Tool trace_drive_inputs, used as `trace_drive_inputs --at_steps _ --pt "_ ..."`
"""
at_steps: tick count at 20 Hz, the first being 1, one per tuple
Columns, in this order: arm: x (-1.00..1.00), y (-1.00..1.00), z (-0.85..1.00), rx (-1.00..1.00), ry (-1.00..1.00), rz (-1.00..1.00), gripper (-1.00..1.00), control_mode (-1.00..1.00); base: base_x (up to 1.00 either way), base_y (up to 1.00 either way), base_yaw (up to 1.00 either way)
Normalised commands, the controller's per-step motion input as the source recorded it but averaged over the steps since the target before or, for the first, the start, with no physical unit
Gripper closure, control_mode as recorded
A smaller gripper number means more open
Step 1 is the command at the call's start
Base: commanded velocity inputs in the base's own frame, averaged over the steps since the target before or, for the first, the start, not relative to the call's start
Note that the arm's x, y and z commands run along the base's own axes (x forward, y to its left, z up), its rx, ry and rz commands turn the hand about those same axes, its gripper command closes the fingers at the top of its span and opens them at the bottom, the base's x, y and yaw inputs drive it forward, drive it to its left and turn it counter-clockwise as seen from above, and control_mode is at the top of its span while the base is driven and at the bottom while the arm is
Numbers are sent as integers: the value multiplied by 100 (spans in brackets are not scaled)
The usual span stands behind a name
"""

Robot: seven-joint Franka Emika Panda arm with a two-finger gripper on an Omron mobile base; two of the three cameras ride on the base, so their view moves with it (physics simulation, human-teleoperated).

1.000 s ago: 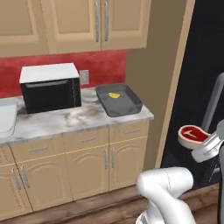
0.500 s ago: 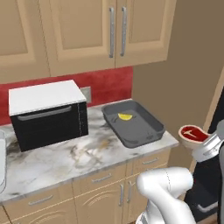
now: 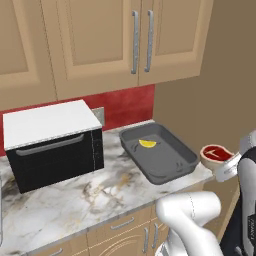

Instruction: Place one lemon wedge and one steak in each tupperware on the nearby counter, to pack two identical lunches.

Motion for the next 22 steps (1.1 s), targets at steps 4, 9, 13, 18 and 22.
trace_drive_inputs --at_steps 4,9,13,18,22 --pt "64 6 -62 -2 5 -1 100 -100 0 0 0" --pt "87 27 -41 0 0 0 100 -100 0 0 0" --pt "82 24 -42 0 0 0 100 -100 0 0 0" --pt "75 14 -38 0 1 0 100 -100 0 0 0" --pt "40 0 0 0 8 7 100 -100 0 0 0"
